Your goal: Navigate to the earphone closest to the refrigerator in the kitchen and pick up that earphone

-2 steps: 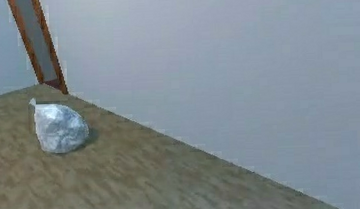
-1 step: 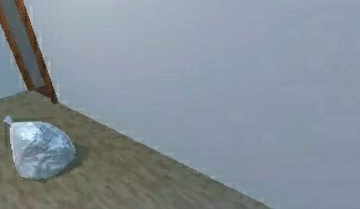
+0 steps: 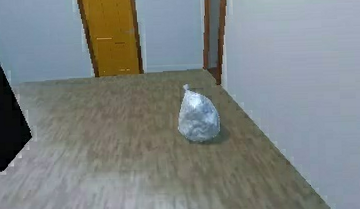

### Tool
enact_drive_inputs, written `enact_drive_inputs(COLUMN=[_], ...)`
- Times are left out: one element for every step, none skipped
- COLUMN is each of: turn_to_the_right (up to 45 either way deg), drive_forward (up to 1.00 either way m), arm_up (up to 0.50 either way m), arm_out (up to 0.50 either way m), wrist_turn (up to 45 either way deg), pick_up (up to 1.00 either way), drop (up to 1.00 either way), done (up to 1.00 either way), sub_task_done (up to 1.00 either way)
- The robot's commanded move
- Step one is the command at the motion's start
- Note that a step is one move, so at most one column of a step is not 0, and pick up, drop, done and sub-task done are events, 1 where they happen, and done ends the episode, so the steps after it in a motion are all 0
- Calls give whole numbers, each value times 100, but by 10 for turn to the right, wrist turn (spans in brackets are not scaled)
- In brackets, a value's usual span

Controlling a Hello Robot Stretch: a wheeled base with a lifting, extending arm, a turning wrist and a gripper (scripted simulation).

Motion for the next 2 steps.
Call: enact_drive_inputs(turn_to_the_right=[-120, 0], drive_forward=[0, 55], arm_up=[0, 0], arm_out=[0, 0], wrist_turn=[0, 0], pick_up=[0, 0], drop=[0, 0], done=[0, 0], sub_task_done=[0, 0])
